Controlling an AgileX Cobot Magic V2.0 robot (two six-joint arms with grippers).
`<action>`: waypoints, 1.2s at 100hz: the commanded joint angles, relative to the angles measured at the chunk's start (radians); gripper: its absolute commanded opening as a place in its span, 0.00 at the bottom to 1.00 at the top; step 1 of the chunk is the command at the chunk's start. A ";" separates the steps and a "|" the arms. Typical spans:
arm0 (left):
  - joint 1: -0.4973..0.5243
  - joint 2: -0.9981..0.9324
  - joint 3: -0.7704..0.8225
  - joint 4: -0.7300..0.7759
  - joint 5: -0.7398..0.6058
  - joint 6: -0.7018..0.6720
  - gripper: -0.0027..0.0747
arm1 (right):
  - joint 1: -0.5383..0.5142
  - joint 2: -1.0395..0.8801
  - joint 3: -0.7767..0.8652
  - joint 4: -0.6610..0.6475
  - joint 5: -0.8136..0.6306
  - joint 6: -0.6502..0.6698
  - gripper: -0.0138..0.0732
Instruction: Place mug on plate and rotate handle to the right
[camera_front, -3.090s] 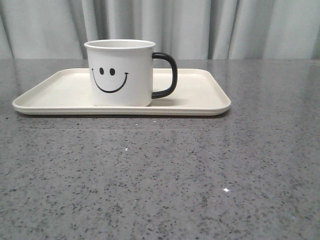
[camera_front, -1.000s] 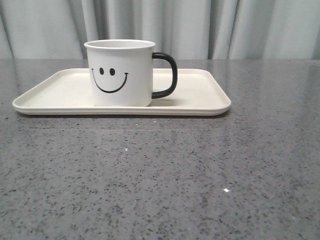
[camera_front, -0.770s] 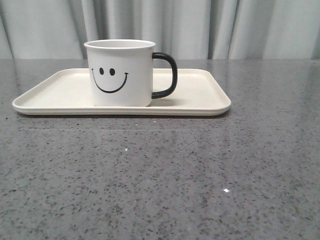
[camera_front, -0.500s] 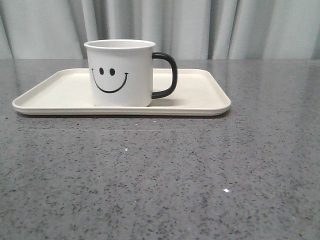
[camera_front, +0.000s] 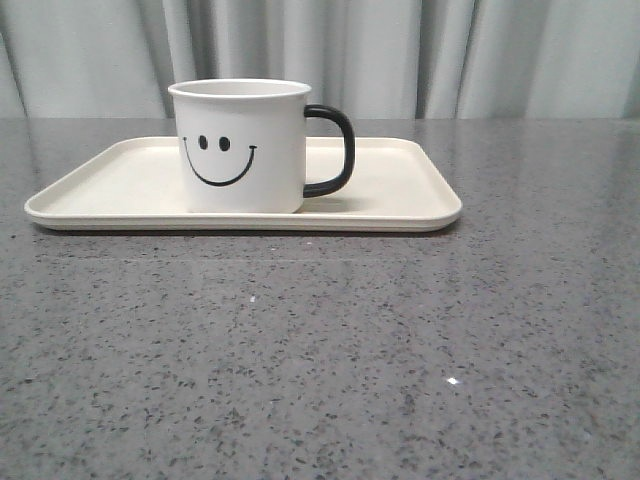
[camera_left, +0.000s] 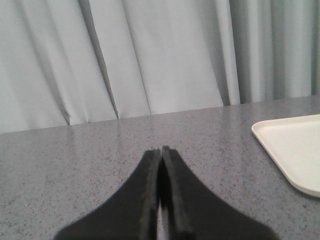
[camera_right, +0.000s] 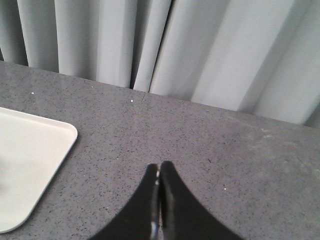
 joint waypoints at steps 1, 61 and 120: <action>0.002 -0.031 -0.010 0.020 -0.082 0.001 0.01 | -0.006 -0.004 -0.026 0.010 -0.059 -0.006 0.08; 0.002 -0.031 0.043 0.037 -0.060 0.001 0.01 | -0.006 -0.004 -0.026 0.010 -0.059 -0.006 0.08; 0.002 -0.031 0.043 0.038 -0.060 0.001 0.01 | -0.006 -0.004 -0.026 0.011 -0.059 -0.006 0.08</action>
